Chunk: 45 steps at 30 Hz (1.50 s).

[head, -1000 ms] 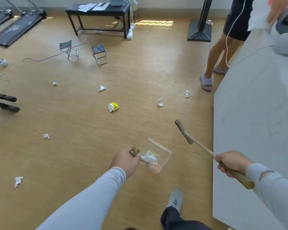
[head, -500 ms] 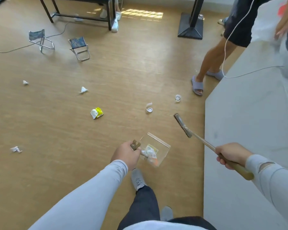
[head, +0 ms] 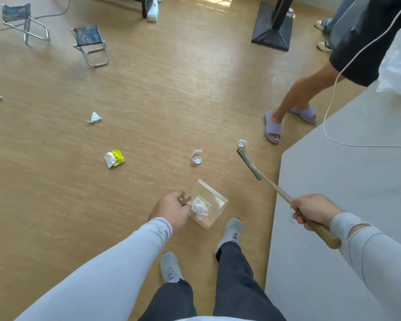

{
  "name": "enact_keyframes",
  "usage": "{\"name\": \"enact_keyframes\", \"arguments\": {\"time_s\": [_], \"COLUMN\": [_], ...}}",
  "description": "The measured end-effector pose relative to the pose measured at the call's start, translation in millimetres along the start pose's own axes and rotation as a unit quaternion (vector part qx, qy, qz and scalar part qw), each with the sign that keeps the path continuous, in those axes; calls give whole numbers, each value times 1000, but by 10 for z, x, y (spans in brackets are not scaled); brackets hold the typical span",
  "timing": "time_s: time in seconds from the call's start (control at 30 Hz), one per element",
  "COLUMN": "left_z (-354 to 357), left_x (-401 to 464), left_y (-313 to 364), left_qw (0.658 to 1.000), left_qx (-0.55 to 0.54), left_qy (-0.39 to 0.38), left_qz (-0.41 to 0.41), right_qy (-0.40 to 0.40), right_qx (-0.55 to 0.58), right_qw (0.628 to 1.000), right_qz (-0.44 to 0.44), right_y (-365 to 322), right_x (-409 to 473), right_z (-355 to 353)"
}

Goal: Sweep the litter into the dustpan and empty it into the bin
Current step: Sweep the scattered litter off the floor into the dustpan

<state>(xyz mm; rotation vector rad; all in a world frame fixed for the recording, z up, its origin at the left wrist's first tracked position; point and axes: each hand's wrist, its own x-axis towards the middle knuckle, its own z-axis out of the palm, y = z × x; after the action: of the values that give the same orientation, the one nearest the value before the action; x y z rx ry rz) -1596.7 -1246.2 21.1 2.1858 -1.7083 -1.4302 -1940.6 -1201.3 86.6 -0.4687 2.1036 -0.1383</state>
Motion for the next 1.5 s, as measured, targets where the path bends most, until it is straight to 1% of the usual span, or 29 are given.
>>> {"name": "enact_keyframes", "arguments": {"time_s": [0.17,0.27,0.47,0.57,0.63,0.7,0.83,0.93,1.03,1.1,1.23,1.33,1.5], "left_z": [167,308,513,541,538,530,499,390,290,271,312,315,299], "left_x": [431,706,1163,1251,1273,1293,1372,1460,1535,1543,1530,1527,1420], "left_y": [431,668,900,913,901,908,981,1041,1059,1066,1070,1041,981], "left_qw": [999,999,996,994,993,991,990,990,989,989,989,990,991], "left_qx": [-10,4,36,56,69,81,89,93,96,99,100,99,93], "left_qy": [18,16,-4,1,7,12,5,-1,3,6,6,12,9], "left_qz": [-38,-52,-81,-94,-99,-102,-106,-109,-111,-112,-104,-98,-94], "right_qy": [7,1,1,10,0,-22,-92,-171,-211,-212,-166,-137,-121], "right_qx": [-17,-34,-128,-173,-215,-243,-228,-191,-138,-150,-130,-124,-166], "right_qw": [1000,999,990,984,975,968,968,967,967,965,977,983,975], "right_qz": [-16,-26,-54,-51,-50,-53,-60,-11,46,37,3,-22,-79], "right_y": [-538,-874,-1509,-1675,-1701,-1624,-1225,-1096,-1046,-1006,-984,-1146,-1532], "right_x": [846,1341,2168,2482,2591,2602,2394,2110,1909,1815,1762,1836,1847], "right_z": [-300,-499,-648,-578,-519,-457,-514,-892,-1191,-1177,-1021,-933,-703]}}
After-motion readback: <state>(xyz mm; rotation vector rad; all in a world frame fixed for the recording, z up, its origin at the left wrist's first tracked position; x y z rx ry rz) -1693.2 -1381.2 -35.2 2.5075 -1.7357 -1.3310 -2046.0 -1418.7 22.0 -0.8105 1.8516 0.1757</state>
